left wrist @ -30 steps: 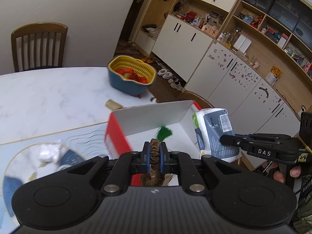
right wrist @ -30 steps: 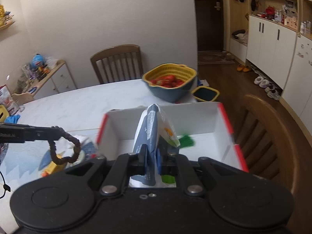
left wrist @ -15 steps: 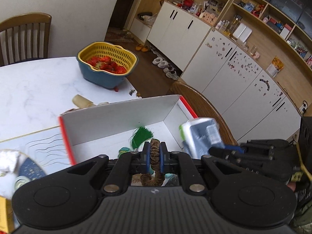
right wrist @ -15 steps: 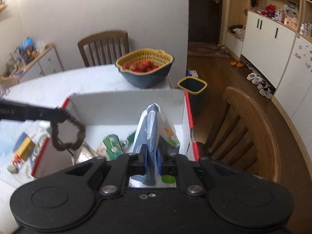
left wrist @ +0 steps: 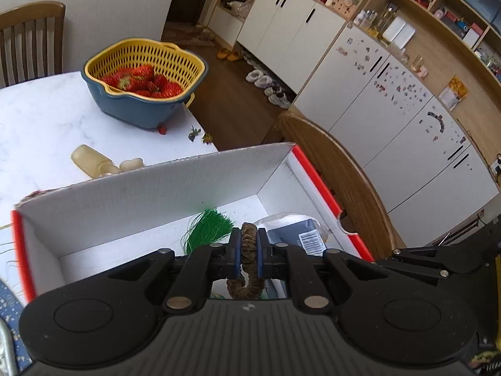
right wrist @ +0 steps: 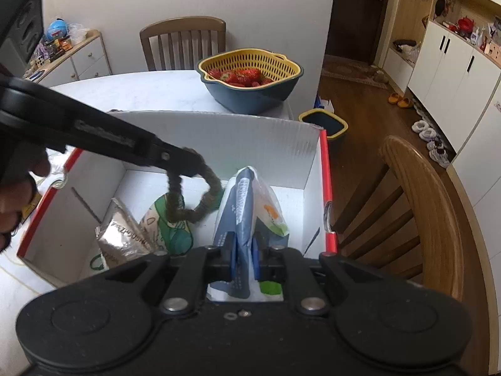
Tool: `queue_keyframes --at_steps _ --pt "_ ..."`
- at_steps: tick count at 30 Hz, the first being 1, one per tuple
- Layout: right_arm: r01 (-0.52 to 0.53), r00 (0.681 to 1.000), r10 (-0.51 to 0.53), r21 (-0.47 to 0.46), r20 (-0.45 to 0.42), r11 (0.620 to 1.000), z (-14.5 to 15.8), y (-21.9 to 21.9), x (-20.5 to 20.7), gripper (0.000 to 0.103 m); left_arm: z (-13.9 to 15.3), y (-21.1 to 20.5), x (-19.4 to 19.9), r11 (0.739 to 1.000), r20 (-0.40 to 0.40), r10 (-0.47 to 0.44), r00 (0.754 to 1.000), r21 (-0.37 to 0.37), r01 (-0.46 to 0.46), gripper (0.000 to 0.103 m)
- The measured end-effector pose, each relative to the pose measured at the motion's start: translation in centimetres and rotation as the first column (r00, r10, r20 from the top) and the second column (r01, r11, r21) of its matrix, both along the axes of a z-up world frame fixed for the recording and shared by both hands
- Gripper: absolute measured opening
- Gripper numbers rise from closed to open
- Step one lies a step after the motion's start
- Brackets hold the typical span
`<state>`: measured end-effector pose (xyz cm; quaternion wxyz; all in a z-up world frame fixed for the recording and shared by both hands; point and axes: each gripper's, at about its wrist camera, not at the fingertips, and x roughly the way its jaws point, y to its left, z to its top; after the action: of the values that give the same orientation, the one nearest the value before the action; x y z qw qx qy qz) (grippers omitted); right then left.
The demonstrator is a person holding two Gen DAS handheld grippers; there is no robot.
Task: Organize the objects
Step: 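Carry the packet and rope toward the red box with both tools, then lower both items into the box and open both tools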
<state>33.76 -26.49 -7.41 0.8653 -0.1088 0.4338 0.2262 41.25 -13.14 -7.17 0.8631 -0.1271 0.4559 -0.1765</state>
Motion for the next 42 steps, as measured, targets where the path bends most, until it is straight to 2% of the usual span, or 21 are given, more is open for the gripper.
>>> queue_keyframes --at_steps 4,11,24,34,36,39,41,42 --pt "0.008 1.0 -0.008 0.002 -0.011 1.0 -0.8 0.4 0.9 0.009 -1.6 -0.1 1.2 1.0 -0.04 0.011 0.999 0.001 -0.011 0.009" --pt "0.013 1.0 -0.014 -0.01 -0.028 1.0 -2.1 0.7 2.1 0.01 -3.3 -0.4 2.3 0.999 -0.09 0.013 0.996 0.043 -0.01 0.009" --pt "0.037 0.999 -0.037 0.008 -0.04 0.999 -2.3 -0.5 2.0 0.026 -4.6 -0.9 2.7 0.986 -0.122 0.003 0.993 0.168 0.017 0.009" --pt "0.039 0.999 -0.039 0.005 -0.026 0.999 -1.8 -1.1 0.9 0.041 -4.1 -0.9 1.6 0.976 -0.112 0.002 0.994 0.215 0.023 0.013" --pt "0.044 0.999 -0.043 0.014 -0.024 0.999 -1.6 -1.3 0.8 0.042 -3.9 -1.0 1.3 0.973 -0.104 -0.001 0.995 0.231 0.025 0.019" --pt "0.044 0.999 -0.043 0.025 -0.018 0.999 -1.3 -1.5 0.5 0.045 -3.5 -1.1 0.8 0.972 -0.091 -0.011 0.996 0.231 0.032 0.041" --pt "0.043 0.999 -0.043 0.033 -0.018 0.999 -1.1 -1.6 0.3 0.047 -3.2 -1.1 0.5 0.971 -0.073 -0.014 0.997 0.236 0.031 0.063" --pt "0.044 0.999 -0.043 0.038 -0.017 0.998 -1.0 -1.8 0.1 0.047 -3.0 -1.2 0.3 0.971 -0.062 -0.015 0.998 0.239 0.029 0.065"
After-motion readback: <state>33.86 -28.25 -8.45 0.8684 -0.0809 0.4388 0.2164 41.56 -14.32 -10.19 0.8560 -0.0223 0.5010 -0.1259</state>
